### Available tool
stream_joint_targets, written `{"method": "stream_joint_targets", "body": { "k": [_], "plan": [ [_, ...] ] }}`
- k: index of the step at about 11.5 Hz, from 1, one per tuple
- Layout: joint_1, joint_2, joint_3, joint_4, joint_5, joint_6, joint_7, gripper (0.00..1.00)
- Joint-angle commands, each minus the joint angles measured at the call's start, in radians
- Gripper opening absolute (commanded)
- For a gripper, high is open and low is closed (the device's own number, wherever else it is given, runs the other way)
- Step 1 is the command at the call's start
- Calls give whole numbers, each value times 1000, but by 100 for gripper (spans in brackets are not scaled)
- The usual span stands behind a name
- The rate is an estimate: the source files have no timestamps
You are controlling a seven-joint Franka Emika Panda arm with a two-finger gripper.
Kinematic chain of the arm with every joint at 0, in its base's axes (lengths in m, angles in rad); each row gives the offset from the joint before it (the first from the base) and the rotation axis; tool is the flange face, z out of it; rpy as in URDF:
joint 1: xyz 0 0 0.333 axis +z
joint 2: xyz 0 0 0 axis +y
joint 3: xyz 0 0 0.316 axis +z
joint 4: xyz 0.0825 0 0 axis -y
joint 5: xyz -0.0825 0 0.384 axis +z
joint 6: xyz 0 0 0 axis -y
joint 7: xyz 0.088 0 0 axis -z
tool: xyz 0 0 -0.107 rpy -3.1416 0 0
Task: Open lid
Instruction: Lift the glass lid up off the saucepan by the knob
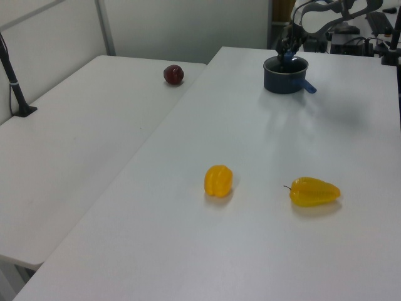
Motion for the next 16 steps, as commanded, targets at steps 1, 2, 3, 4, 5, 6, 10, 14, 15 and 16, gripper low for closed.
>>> {"method": "stream_joint_targets", "body": {
  "k": [1, 2, 3, 4, 5, 6, 10, 14, 15, 16],
  "plan": [
    [3, -34, -2, -13, -6, -1, 29, 49],
    [3, -37, 0, -15, -6, -2, 27, 41],
    [3, -48, 0, -15, -6, -2, 27, 38],
    [3, -53, 0, -15, -6, -5, 26, 35],
    [2, -63, 0, -13, -7, -36, 18, 34],
    [2, -85, 0, -13, -15, -62, 15, 34],
    [55, -131, 9, -15, -7, -65, 26, 34],
    [265, -186, 9, -80, -30, -67, 162, 34],
    [323, -195, 15, -119, -44, -65, 194, 34],
    [377, -199, 19, -157, -79, -65, 246, 34]
  ]
}}
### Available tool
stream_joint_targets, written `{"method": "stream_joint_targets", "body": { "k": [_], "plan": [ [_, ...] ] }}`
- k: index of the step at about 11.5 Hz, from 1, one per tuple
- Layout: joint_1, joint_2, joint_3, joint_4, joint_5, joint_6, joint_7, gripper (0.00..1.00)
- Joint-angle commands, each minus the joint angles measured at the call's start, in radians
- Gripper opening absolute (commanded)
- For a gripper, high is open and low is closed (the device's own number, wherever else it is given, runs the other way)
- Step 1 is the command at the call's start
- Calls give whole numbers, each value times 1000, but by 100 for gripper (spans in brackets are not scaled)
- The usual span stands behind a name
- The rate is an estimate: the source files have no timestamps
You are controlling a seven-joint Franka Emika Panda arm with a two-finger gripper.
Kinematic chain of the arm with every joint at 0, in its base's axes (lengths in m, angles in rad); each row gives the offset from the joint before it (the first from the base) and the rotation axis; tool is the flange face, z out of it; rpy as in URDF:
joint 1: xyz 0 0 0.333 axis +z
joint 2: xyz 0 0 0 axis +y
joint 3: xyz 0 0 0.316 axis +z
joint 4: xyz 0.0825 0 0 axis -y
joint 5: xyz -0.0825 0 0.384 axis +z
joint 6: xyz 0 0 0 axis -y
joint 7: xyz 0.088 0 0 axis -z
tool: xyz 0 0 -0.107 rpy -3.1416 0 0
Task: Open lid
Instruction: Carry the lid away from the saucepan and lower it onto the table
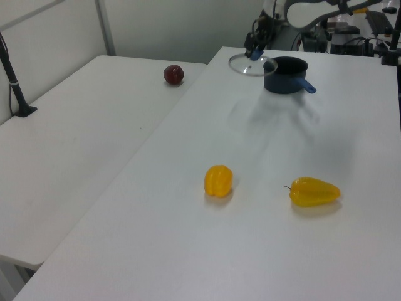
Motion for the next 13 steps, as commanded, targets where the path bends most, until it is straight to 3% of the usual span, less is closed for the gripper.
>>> {"method": "stream_joint_targets", "body": {
  "k": [1, 4, 7, 10, 13],
  "plan": [
    [140, -67, -3, -148, -101, -17, 139, 34],
    [249, -53, -2, -199, -154, -9, 237, 35],
    [304, -1, -2, -198, -182, -3, 279, 36],
    [308, 47, -2, -195, -263, 44, 327, 36],
    [312, 67, -2, -190, -282, 52, 384, 36]
  ]
}}
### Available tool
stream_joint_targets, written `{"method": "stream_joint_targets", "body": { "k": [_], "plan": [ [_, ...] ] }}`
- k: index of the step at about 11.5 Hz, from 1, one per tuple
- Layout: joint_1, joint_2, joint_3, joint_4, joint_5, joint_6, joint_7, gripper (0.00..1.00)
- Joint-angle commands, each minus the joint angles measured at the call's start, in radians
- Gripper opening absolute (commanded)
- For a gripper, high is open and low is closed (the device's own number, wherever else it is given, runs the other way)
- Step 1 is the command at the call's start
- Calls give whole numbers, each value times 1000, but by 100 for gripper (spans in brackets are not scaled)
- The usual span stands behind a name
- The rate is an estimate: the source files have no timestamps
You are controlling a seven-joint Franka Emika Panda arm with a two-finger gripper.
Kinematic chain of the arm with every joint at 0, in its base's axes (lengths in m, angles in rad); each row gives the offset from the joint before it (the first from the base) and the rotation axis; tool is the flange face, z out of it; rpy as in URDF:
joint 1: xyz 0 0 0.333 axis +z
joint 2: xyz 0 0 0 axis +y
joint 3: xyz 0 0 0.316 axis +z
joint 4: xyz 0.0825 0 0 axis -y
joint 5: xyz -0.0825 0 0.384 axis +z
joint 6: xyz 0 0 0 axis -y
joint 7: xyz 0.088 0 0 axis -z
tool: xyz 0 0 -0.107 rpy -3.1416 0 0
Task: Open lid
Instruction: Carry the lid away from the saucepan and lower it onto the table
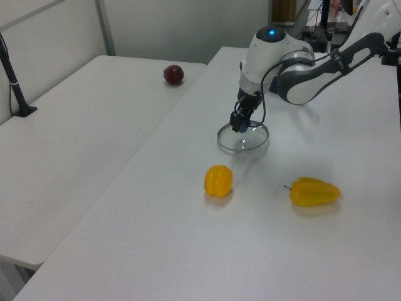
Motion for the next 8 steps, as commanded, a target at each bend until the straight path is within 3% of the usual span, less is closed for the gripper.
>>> {"method": "stream_joint_targets", "body": {
  "k": [1, 3, 4, 6, 8],
  "plan": [
    [15, 2, -12, -5, -28, 24, 60, 38],
    [15, 3, -12, -5, -27, 23, 63, 44],
    [16, 6, -12, -5, -27, 20, 64, 68],
    [18, 3, -12, -5, -27, 9, 97, 79],
    [16, -13, -12, -3, -27, -32, 97, 100]
  ]
}}
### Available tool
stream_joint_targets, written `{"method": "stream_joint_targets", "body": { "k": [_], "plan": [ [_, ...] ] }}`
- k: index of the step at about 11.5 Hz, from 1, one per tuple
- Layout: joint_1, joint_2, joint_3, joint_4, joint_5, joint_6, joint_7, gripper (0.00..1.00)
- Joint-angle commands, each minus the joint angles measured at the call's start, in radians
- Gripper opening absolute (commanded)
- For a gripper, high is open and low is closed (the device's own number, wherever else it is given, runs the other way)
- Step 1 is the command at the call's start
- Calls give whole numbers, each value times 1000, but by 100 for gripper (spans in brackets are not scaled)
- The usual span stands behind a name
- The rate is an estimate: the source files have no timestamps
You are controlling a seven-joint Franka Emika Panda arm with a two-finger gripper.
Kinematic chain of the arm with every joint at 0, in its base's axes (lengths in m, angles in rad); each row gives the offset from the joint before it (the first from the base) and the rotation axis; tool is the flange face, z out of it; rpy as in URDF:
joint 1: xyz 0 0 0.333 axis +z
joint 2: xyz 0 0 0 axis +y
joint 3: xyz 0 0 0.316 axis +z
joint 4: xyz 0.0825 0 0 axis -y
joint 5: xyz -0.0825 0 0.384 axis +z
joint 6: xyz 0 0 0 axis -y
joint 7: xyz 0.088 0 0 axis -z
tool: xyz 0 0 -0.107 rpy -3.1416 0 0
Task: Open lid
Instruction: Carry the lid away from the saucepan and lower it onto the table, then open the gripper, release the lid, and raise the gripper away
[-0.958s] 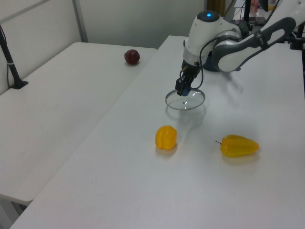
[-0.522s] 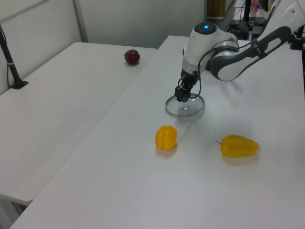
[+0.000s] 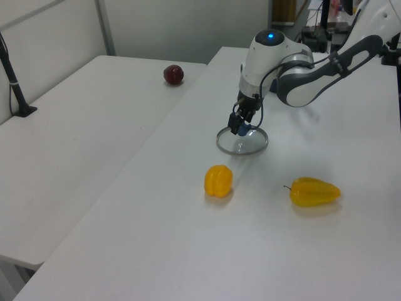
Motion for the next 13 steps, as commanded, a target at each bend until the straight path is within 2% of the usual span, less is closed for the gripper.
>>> {"method": "stream_joint_targets", "body": {
  "k": [1, 4, 5, 8, 10, 11, 13],
  "plan": [
    [15, -53, -12, 5, -23, -101, 34, 100],
    [15, -165, -10, 8, -17, -268, 19, 100],
    [16, -215, -9, 7, -2, -343, -38, 100],
    [16, -366, -15, 8, 194, -547, -307, 100],
    [16, -410, -19, 8, 244, -661, -424, 100],
    [15, -447, -36, 7, 263, -722, -513, 100],
    [16, -505, -132, 10, 369, -796, -678, 100]
  ]
}}
